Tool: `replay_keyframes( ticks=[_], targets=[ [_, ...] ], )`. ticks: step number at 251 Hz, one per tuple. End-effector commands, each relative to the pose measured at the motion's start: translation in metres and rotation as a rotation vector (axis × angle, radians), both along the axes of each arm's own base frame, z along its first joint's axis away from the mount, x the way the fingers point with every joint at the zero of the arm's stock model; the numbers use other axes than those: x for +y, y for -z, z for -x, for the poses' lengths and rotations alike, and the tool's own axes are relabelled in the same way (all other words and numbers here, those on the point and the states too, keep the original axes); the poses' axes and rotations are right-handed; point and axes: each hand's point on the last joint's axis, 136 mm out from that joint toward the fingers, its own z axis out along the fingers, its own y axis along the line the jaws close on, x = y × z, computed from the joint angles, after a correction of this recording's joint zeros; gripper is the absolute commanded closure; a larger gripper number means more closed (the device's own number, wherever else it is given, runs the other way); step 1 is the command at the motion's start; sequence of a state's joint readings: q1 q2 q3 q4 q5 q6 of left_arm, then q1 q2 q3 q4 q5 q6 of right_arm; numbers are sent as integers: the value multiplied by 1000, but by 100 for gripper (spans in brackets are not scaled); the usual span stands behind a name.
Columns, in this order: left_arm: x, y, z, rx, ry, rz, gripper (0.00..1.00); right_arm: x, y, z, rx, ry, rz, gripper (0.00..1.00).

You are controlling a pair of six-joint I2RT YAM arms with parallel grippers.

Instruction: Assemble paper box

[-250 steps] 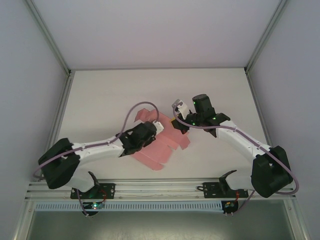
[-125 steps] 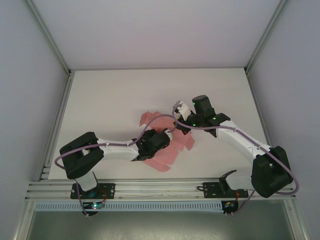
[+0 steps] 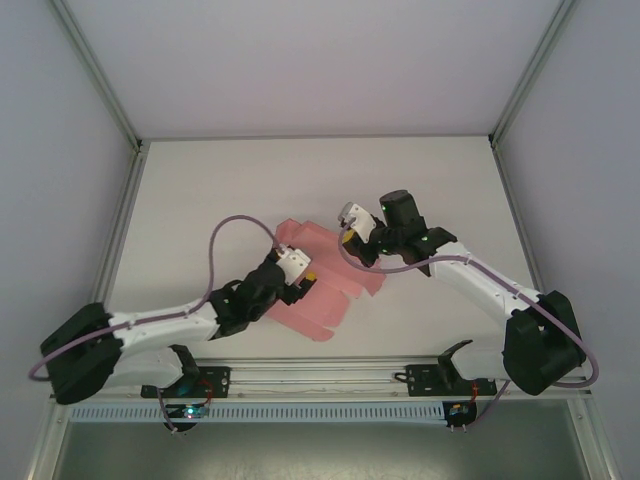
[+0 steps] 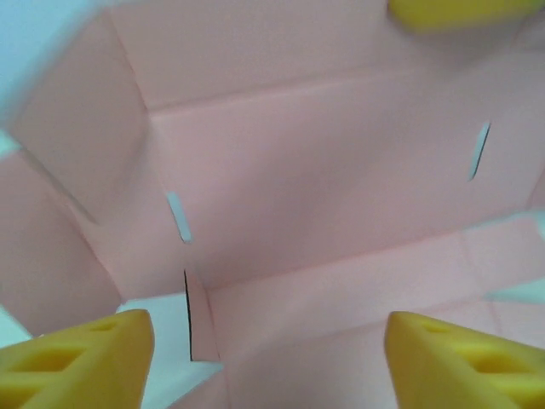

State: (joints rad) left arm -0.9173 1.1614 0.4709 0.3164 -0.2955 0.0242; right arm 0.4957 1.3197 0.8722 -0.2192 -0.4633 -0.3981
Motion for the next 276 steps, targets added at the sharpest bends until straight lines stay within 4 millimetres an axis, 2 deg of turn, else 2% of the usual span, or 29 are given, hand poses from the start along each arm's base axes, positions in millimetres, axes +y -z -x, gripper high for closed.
replay_keyframes(
  ticks=[1, 57, 105, 148, 209, 241, 276],
  targets=[
    [14, -30, -1, 2, -73, 214, 0, 8, -5, -2, -90, -53, 22, 100],
    [65, -48, -1, 18, -293, 313, 0, 12, 11, -6, -207, -51, 188, 100],
    [92, -56, -1, 44, -413, 377, 0, 14, 9, -22, -459, 7, 360, 100],
    [97, -54, -5, 63, -435, 372, 0, 22, 1, -20, -624, -9, 379, 100],
    [100, -52, -12, 98, -464, 384, 0, 31, 11, -7, -776, -116, 422, 100],
    [107, -49, -17, 139, -519, 399, 0, 31, 10, -10, -837, -97, 433, 100],
    [103, -47, -24, 209, -523, 414, 0, 29, 15, -12, -882, -97, 471, 100]
  ],
)
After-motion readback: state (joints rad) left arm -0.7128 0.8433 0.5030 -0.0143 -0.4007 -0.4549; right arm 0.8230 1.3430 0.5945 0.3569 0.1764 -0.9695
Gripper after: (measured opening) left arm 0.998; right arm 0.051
